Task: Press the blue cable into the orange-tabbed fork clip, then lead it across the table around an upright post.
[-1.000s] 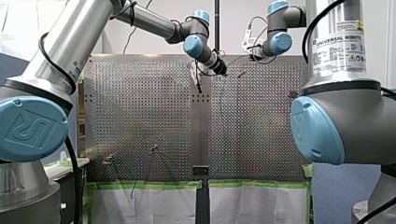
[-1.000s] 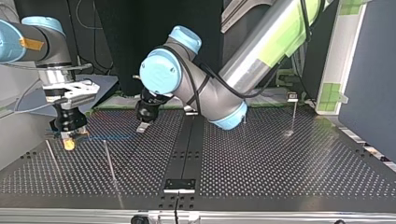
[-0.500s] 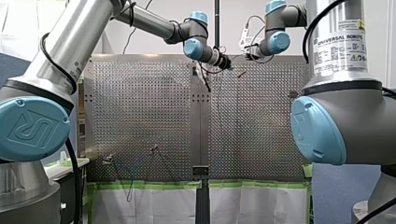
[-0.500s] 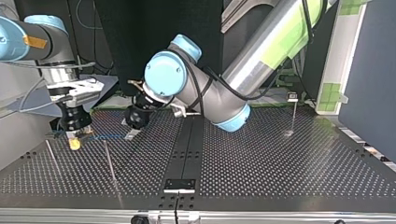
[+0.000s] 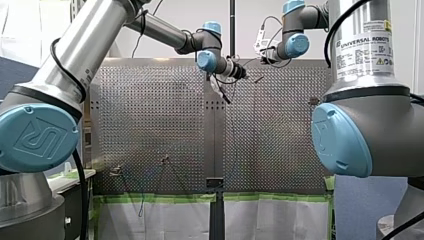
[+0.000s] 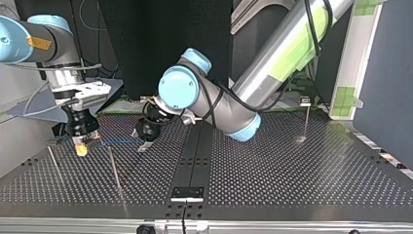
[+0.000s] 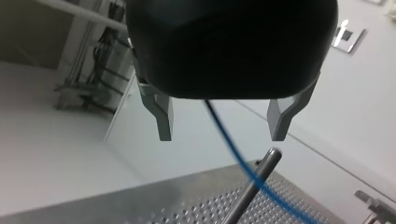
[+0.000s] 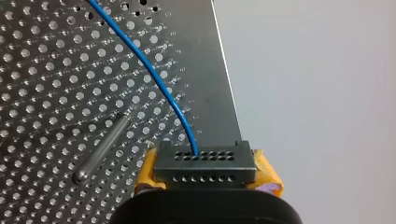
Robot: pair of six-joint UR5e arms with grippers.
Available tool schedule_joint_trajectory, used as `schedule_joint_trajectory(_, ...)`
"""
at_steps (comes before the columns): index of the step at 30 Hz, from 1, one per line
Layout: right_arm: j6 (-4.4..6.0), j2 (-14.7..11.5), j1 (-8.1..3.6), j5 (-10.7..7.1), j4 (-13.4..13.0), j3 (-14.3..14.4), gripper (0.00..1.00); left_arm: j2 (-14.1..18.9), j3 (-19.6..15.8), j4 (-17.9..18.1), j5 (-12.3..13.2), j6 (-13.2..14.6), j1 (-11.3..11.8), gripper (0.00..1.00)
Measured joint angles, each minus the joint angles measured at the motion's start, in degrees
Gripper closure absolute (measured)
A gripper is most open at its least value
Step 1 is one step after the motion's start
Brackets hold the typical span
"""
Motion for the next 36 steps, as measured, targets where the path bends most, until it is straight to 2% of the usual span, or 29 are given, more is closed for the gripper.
schedule_joint_trajectory(3, 0.00, 0.0, 0.13, -0.01, 0.0, 0.0, 1.00, -0.1, 0.0, -0.4, -0.5, -1.4, 0.5, 0.00)
schedule_joint_trajectory(7, -0.03, 0.0, 0.28, -0.01, 0.0, 0.0, 1.00, -0.1, 0.0, -0.8, -1.0, -1.2, 1.0, 0.00)
schedule_joint_trajectory(13, -0.07, 0.0, 0.44, -0.01, 0.0, 0.0, 1.00, 0.0, 0.0, -1.2, -2.0, 1.4, 1.0, 0.00)
schedule_joint_trajectory(14, -0.07, 0.0, 0.46, 0.00, 0.0, 0.0, 1.00, -0.1, 0.0, -1.2, -2.1, 2.1, 0.9, 0.05)
schedule_joint_trajectory(15, -0.08, 0.0, 0.49, -0.01, 0.0, 0.0, 1.00, 0.0, 0.0, -1.2, -2.1, 2.7, 0.8, 0.05)
schedule_joint_trajectory(16, -0.08, 0.0, 0.52, -0.01, 0.0, 0.0, 1.00, 0.0, 0.0, -1.2, -2.2, 3.2, 0.8, 0.17)
schedule_joint_trajectory(17, -0.09, 0.0, 0.54, -0.01, 0.0, 0.0, 1.00, 0.0, 0.0, -1.2, -2.2, 3.9, 0.7, 0.36)
schedule_joint_trajectory(18, -0.08, 0.0, 0.57, -0.01, 0.0, 0.0, 1.00, 0.0, 0.0, -1.3, -2.2, 4.5, 0.6, 0.36)
schedule_joint_trajectory(19, -0.09, 0.0, 0.61, -0.01, 0.0, 0.0, 1.00, 0.0, 0.0, -1.3, -2.3, 5.0, 0.5, 0.56)
schedule_joint_trajectory(20, -0.09, 0.0, 0.65, 0.00, 0.0, 0.0, 1.00, 0.0, 0.0, -1.3, -2.3, 5.7, 0.4, 0.71)
schedule_joint_trajectory(21, -0.09, 0.0, 0.69, 0.00, 0.0, 0.0, 1.00, 0.0, 0.0, -1.3, -2.4, 6.2, 0.4, 0.71)
schedule_joint_trajectory(22, -0.09, 0.0, 0.74, -0.01, 0.0, 0.0, 1.00, 0.0, 0.0, -1.3, -2.5, 6.7, 0.3, 0.88)
schedule_joint_trajectory(23, -0.09, 0.0, 0.78, -0.01, 0.0, 0.0, 1.00, 0.0, 0.0, -1.3, -2.6, 7.4, 0.2, 1.00)
schedule_joint_trajectory(28, -0.09, -0.1, 1.03, -0.01, 0.0, 0.0, 1.00, 0.0, 0.0, -1.3, -3.1, 10.1, 0.0, 1.00)
schedule_joint_trajectory(36, -0.09, -0.1, 1.39, -0.04, 0.2, 0.0, 1.00, 0.0, 0.0, -2.2, -6.7, 15.1, 0.0, 1.00)
